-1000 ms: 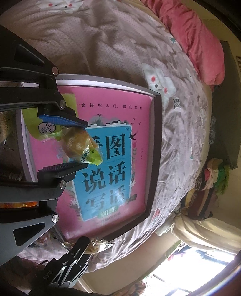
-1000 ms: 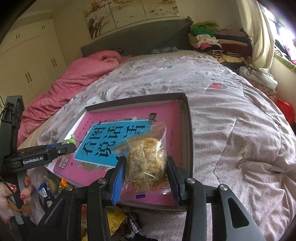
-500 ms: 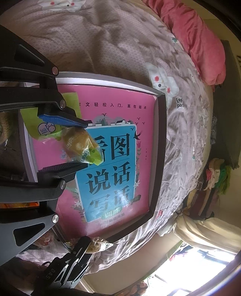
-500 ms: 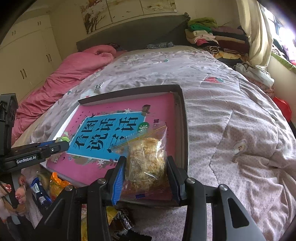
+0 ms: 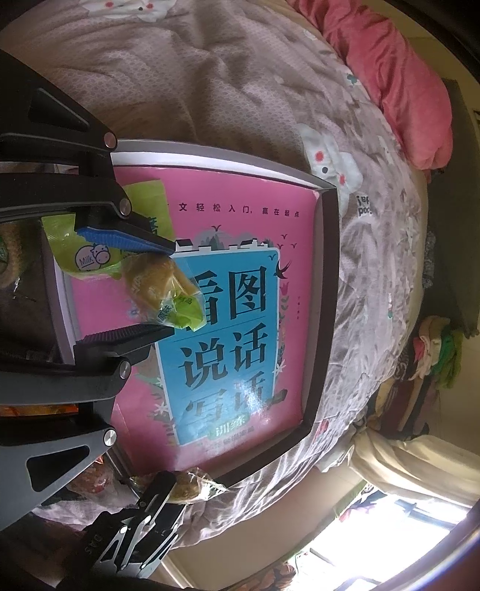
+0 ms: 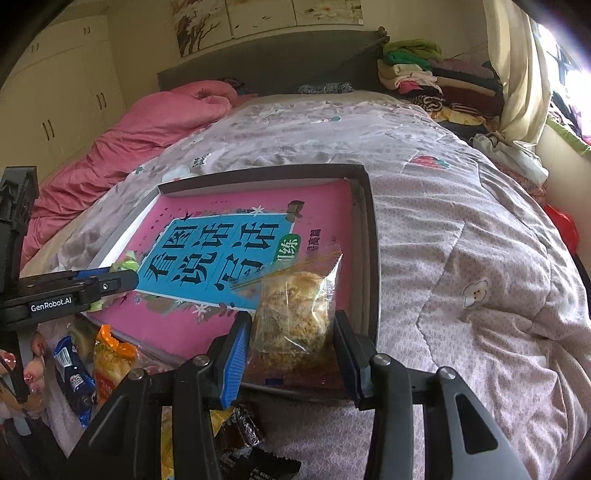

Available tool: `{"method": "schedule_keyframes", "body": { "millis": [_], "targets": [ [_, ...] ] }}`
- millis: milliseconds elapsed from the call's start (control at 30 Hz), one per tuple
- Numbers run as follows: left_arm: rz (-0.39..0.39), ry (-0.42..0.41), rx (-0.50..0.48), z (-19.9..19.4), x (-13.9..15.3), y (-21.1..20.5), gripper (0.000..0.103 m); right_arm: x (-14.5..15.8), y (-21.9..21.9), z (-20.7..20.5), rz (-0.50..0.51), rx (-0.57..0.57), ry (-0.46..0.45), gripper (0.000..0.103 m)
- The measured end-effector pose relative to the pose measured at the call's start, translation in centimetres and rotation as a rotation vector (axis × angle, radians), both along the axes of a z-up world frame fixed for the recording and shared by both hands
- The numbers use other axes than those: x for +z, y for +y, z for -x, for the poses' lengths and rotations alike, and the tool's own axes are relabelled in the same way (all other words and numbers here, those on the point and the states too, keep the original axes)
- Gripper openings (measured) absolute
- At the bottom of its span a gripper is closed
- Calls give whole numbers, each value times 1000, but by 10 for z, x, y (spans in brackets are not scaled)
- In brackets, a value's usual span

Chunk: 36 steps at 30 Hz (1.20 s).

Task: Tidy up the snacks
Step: 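Carry the bun with left tool over the pink tray while right tool carries the cracker bag, then lower and open left tool onto the tray while right tool releases the cracker bag there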

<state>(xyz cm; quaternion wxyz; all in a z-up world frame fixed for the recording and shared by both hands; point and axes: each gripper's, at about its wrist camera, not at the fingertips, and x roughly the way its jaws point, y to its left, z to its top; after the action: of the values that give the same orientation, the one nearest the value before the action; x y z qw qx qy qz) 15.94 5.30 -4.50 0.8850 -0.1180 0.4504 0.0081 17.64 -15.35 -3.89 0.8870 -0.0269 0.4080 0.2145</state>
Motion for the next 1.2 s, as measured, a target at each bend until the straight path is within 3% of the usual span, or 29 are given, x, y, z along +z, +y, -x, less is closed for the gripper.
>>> {"method": "schedule_keyframes", "body": {
  "millis": [700,867,1200],
  "targets": [
    [52,12,-12,3,0,2,43,1,-3,2,-27,0,8,46],
    [50,14,-12,4,0,3,52,1,-3,2,-31,1,9,47],
    [66,-11,-6,9,11,10,55,4,-4,3,-50,-7,4,47]
  ]
}}
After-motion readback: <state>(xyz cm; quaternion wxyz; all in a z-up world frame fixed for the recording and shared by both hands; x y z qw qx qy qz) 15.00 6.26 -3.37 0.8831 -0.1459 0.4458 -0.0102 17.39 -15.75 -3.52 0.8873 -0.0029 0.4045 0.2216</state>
